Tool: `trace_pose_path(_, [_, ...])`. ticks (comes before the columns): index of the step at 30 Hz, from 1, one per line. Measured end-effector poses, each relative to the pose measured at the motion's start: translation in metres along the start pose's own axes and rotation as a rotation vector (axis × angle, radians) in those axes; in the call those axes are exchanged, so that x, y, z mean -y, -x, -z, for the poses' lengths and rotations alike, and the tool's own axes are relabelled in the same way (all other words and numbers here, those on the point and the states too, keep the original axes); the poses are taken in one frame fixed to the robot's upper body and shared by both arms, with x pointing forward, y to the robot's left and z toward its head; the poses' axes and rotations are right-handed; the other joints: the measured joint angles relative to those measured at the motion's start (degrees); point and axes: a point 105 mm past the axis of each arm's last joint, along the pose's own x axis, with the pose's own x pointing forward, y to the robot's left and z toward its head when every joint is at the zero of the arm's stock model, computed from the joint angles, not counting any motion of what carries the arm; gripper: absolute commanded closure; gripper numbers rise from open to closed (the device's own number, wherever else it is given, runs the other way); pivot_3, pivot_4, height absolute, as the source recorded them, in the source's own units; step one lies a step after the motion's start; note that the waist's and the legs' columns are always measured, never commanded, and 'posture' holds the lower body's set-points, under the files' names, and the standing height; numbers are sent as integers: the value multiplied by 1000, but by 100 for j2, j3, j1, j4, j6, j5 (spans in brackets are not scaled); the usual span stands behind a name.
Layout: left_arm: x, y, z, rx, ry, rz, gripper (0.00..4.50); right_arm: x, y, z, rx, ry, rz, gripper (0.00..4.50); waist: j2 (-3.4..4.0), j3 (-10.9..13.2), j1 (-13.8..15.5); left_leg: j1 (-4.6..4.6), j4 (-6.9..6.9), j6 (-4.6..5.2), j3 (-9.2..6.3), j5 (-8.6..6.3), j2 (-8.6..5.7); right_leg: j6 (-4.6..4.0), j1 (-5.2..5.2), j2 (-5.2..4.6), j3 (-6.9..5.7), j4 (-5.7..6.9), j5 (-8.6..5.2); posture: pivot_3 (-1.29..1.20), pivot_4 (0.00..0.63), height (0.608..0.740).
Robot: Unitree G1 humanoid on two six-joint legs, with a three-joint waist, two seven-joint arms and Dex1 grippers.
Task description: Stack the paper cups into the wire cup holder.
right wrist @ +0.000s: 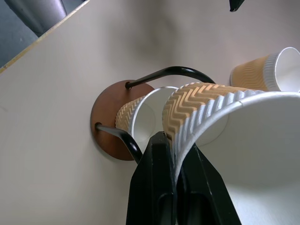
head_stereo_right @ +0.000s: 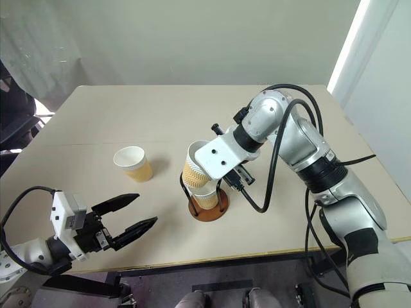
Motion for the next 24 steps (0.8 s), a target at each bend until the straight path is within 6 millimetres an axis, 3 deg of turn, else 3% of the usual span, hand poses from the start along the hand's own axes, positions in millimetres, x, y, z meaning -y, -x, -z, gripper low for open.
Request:
trace_pose_path(15, [0,0,0,-1,1,0,0,-1,-5,-9,27,26,-17,4483,0,0,-1,0,0,0,0,0,0,0,0,0,0,0,0,0,150,740])
trace_pose_path(24, [0,0,0,-2,1,-2,0,0,-6,-8,22,28,-13,1593,0,0,-1,0,0,0,0,0,0,-1,0,0,0,0,0,0,150,740])
